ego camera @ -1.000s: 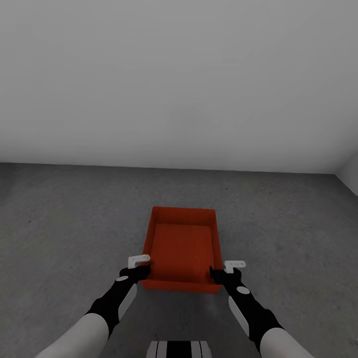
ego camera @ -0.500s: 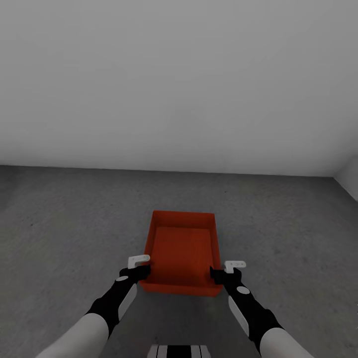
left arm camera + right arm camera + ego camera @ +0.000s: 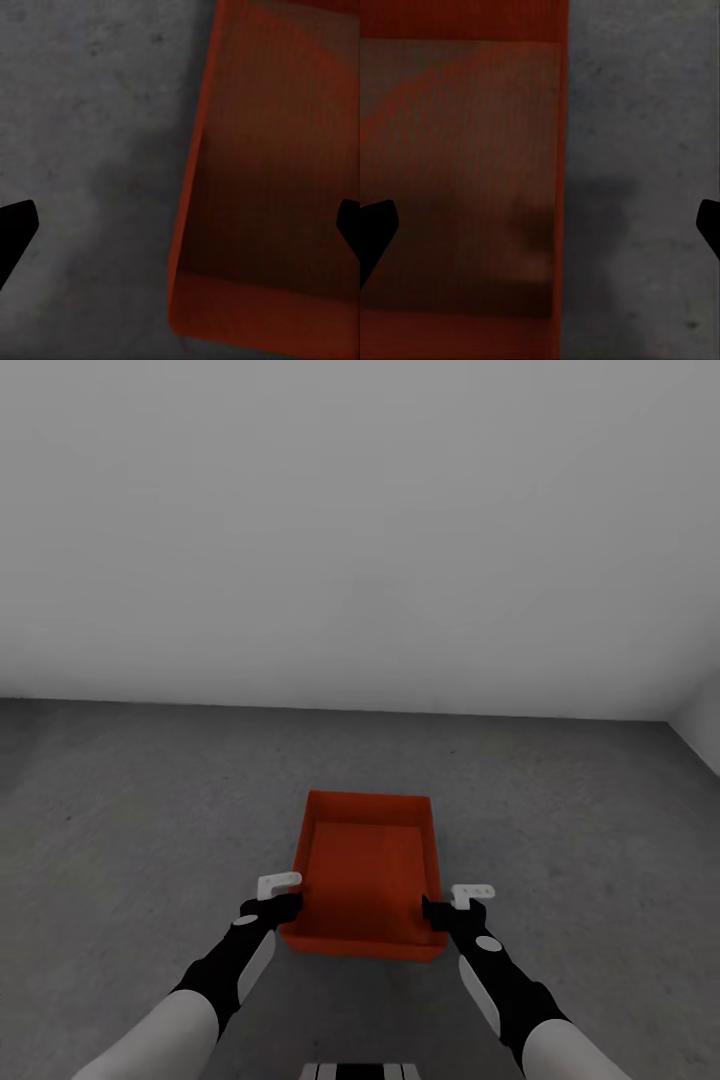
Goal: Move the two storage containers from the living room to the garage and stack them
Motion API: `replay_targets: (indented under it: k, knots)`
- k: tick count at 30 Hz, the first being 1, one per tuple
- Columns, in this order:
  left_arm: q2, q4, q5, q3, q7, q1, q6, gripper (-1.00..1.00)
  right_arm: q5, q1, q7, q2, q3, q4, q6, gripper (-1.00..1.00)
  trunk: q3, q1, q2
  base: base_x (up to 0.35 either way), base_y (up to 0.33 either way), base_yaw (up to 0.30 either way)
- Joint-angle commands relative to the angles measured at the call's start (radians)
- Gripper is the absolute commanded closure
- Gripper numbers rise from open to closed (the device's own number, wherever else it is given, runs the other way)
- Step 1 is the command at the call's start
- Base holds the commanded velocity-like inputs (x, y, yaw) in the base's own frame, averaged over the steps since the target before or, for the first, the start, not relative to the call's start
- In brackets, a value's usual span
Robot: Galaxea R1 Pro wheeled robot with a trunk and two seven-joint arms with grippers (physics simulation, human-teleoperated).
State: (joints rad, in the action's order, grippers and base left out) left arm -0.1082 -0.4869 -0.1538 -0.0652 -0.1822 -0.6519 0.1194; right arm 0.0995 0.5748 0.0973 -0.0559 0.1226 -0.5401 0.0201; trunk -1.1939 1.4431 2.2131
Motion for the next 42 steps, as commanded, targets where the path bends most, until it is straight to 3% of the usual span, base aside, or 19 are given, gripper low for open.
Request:
replay_targets:
  k: [1,25,42]
  knots:
    - [0.001,-0.002,-0.010,-0.007,-0.008,0.000,0.005,-1.00,0.011,0.000,0.009,0.001,0.008,0.000,0.002,-1.00,0.003,-0.004,-0.007,0.000,0.000,0.000]
    - [0.001,-0.003,-0.010,-0.007,-0.008,0.000,0.004,-1.00,0.011,0.000,0.045,0.000,0.002,-0.008,0.003,-1.00,0.078,-0.096,-0.175,0.000,0.000,0.000]
    - [0.002,-0.002,-0.010,-0.005,-0.008,0.000,0.005,-1.00,0.007,0.000,0.019,0.004,0.009,0.036,-0.015,-1.00,0.131,-0.161,-0.294,0.000,0.000,0.000]
